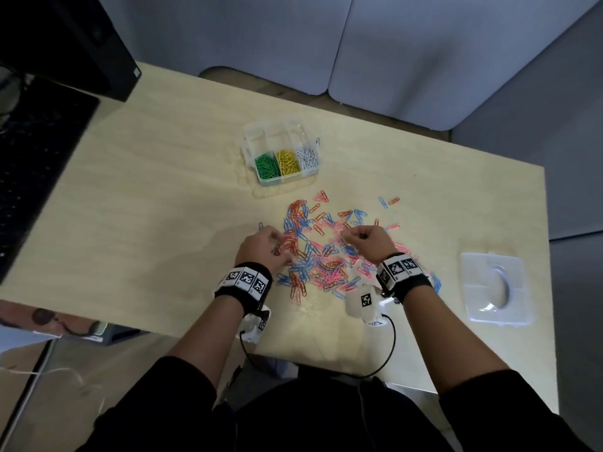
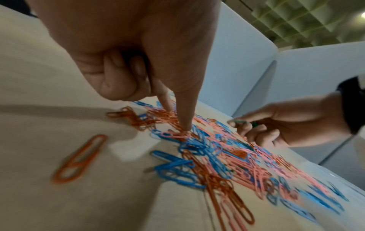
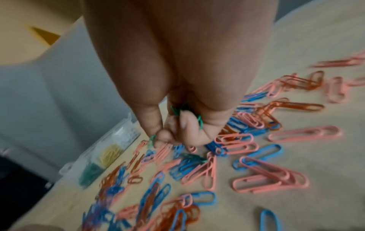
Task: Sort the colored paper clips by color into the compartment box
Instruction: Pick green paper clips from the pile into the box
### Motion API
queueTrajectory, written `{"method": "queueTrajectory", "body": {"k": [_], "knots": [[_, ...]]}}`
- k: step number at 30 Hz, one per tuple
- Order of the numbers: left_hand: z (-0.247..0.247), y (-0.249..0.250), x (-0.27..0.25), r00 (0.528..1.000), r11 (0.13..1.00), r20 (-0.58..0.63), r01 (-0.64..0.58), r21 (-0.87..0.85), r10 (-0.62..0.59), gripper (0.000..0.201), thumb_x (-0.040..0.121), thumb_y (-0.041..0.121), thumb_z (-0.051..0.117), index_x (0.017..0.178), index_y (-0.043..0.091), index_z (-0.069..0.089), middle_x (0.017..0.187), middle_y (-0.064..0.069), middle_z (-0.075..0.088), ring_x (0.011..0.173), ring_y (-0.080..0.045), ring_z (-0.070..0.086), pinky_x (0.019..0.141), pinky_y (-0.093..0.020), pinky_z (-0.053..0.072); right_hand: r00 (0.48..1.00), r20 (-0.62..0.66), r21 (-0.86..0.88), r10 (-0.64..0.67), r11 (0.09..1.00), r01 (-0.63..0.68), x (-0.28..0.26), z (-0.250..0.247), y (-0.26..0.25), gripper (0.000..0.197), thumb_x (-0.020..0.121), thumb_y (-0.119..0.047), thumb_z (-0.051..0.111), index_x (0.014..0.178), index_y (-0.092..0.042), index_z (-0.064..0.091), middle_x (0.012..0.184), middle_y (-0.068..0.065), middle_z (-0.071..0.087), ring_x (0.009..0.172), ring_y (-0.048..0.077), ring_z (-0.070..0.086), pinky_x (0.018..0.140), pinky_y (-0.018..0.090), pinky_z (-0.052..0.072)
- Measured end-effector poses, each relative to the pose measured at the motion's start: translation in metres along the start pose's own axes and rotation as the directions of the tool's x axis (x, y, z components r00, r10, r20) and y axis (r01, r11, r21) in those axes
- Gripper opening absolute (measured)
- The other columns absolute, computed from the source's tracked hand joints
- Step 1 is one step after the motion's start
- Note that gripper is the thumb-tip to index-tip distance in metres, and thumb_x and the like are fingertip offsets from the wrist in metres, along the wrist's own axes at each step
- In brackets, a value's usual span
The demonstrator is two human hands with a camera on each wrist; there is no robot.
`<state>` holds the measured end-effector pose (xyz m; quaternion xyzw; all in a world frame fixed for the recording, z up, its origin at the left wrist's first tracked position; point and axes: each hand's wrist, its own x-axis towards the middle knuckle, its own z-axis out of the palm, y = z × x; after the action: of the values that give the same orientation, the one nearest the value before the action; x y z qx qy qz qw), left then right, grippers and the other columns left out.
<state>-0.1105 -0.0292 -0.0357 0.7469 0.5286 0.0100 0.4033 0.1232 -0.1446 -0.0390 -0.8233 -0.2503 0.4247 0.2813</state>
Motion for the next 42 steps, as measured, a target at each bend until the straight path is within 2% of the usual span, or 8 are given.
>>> {"method": "queueTrajectory", "body": {"k": [6,12,15,22,29,35,39,42], "knots": [[0.018,0.033,0.001,0.987,0.989,0.091,-0.140,0.048,0.135,0.016,0.074,0.031,0.078,0.079,0.028,0.064,0.070,0.005,0.066,0.068,-0.018,0.065,0.063,-0.026,0.053,0.985,0.077,0.443,0.157,0.879,-0.175,-0.012,-0.013,0.006,0.016,0.094,-0.013,0.064,0.082,-0.004,0.068,0.063,0.004,0.048,0.049,0.011,0.037,0.046,0.021,0.033],[0.030,0.052,0.001,0.933,0.953,0.325,-0.228,0.197,0.156,0.015,0.076,0.033,0.069,0.075,0.021,0.078,0.083,0.007,0.074,0.077,-0.012,0.068,0.073,-0.027,0.058,0.985,-0.171,-0.211,0.011,0.976,-0.048,-0.026,-0.031,0.015,0.010,0.081,-0.028,0.077,0.084,-0.019,0.072,0.068,0.000,0.062,0.066,0.015,0.057,0.058,0.021,0.042],[0.031,0.050,-0.003,0.924,0.935,0.371,-0.206,0.288,0.089,0.011,0.077,0.033,0.076,0.078,0.022,0.079,0.084,0.008,0.074,0.080,-0.010,0.068,0.074,-0.027,0.058,0.981,-0.183,-0.278,-0.067,0.960,0.014,-0.026,-0.026,0.011,0.011,0.078,-0.031,0.080,0.079,-0.021,0.074,0.056,-0.011,0.054,0.055,0.007,0.051,0.046,0.012,0.032],[0.022,0.033,-0.009,0.905,0.952,0.405,-0.228,0.204,0.130,0.019,0.071,0.035,0.085,0.085,0.027,0.075,0.086,0.013,0.072,0.080,-0.004,0.065,0.076,-0.021,0.053,0.980,-0.098,-0.470,-0.173,0.876,0.108,-0.021,-0.009,0.011,0.011,0.087,-0.025,0.068,0.086,-0.017,0.076,0.080,0.000,0.071,0.069,0.013,0.062,0.063,0.023,0.045],[0.014,0.020,-0.017,0.884,0.924,0.403,-0.332,0.188,0.236,0.011,0.083,0.032,0.075,0.090,0.025,0.076,0.079,0.010,0.068,0.079,-0.009,0.062,0.072,-0.023,0.048,0.994,-0.082,0.066,-0.074,0.995,0.080,-0.021,-0.016,0.020,0.012,0.092,-0.013,0.063,0.102,-0.011,0.070,0.077,0.002,0.067,0.060,0.007,0.056,0.060,0.017,0.043],[0.006,0.012,-0.016,0.972,0.961,0.145,-0.210,0.180,0.185,0.008,0.083,0.033,0.073,0.086,0.028,0.067,0.068,0.007,0.061,0.064,-0.013,0.059,0.061,-0.025,0.049,0.974,0.211,0.683,0.078,0.702,-0.204,-0.027,-0.016,0.003,0.011,0.094,-0.010,0.059,0.096,-0.003,0.068,0.075,0.005,0.059,0.060,0.017,0.052,0.051,0.025,0.041],[0.008,0.017,-0.020,0.970,0.953,0.145,-0.224,0.205,0.197,0.012,0.077,0.033,0.078,0.087,0.032,0.071,0.082,0.008,0.068,0.075,-0.014,0.063,0.073,-0.028,0.055,0.999,-0.028,0.184,0.045,0.982,-0.039,-0.018,-0.004,-0.001,0.018,0.085,-0.032,0.075,0.081,-0.015,0.073,0.063,-0.011,0.060,0.062,0.011,0.056,0.060,0.024,0.044],[0.021,0.029,-0.025,0.955,0.935,0.234,-0.242,0.258,0.183,0.014,0.074,0.038,0.081,0.083,0.030,0.074,0.085,0.011,0.071,0.078,-0.010,0.065,0.076,-0.026,0.056,0.978,-0.207,-0.143,-0.001,0.989,-0.029,-0.008,0.005,-0.006,0.025,0.076,-0.044,0.080,0.079,-0.020,0.074,0.067,-0.009,0.061,0.062,0.007,0.059,0.062,0.023,0.046]]}}
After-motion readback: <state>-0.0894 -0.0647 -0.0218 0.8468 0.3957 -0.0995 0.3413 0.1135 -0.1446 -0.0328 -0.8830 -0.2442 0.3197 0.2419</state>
